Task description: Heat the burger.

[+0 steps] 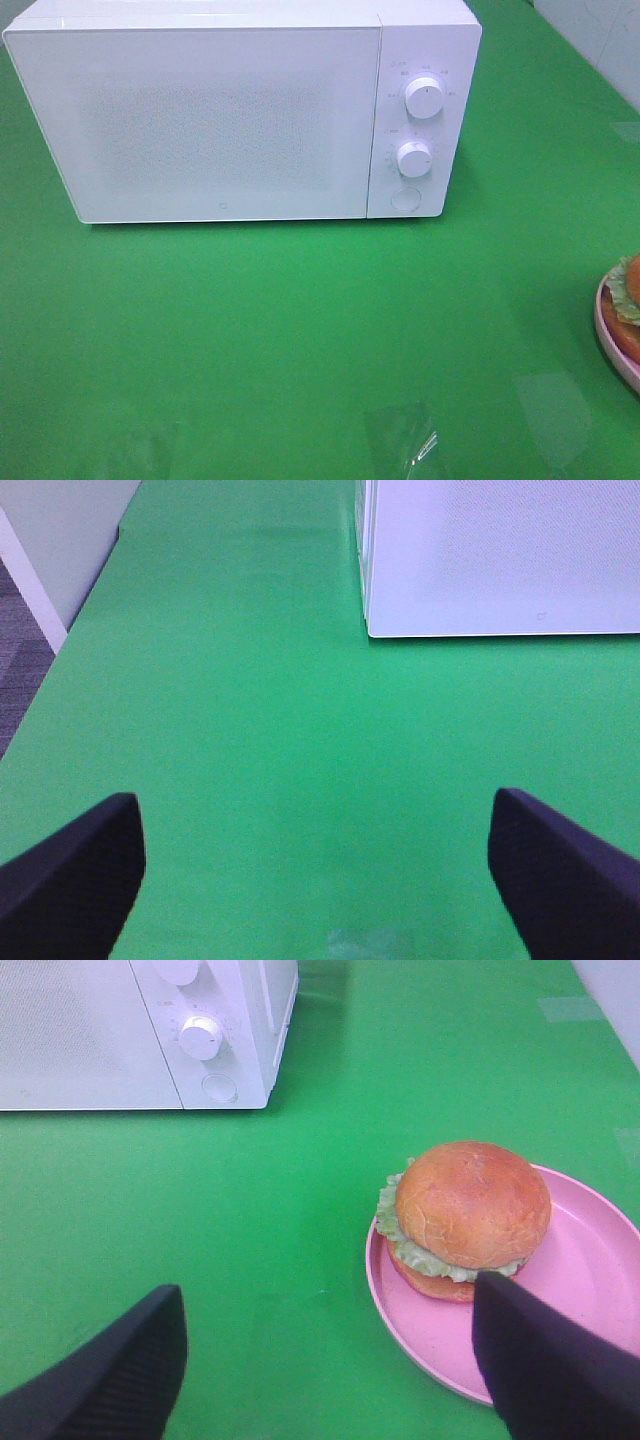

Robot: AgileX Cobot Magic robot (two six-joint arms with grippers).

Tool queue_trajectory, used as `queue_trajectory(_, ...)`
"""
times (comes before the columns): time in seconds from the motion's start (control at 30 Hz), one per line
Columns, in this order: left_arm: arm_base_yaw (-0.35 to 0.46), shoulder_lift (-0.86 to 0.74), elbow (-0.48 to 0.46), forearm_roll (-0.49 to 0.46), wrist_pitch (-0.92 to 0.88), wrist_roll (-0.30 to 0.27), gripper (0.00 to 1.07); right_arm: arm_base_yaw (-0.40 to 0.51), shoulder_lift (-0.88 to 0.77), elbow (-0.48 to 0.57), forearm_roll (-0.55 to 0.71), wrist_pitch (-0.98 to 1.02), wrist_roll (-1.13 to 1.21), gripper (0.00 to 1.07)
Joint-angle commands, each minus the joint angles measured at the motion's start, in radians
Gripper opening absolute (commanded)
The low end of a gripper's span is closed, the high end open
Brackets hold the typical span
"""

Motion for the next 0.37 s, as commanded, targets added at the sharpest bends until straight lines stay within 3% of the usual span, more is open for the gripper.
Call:
queue_trajectory(0.03,0.004,-0.025,0.002,-0.001,-0.014,-0.006,0.86,-0.002,-0.019,0.001,-0.008,-0.015,0.003,0.76)
queue_trajectory(0.37,0.004,-0.025,0.002,-0.001,-0.014,-0.006,0.86,-0.002,-0.019,0.001,-0.008,-0.015,0.003,0.76)
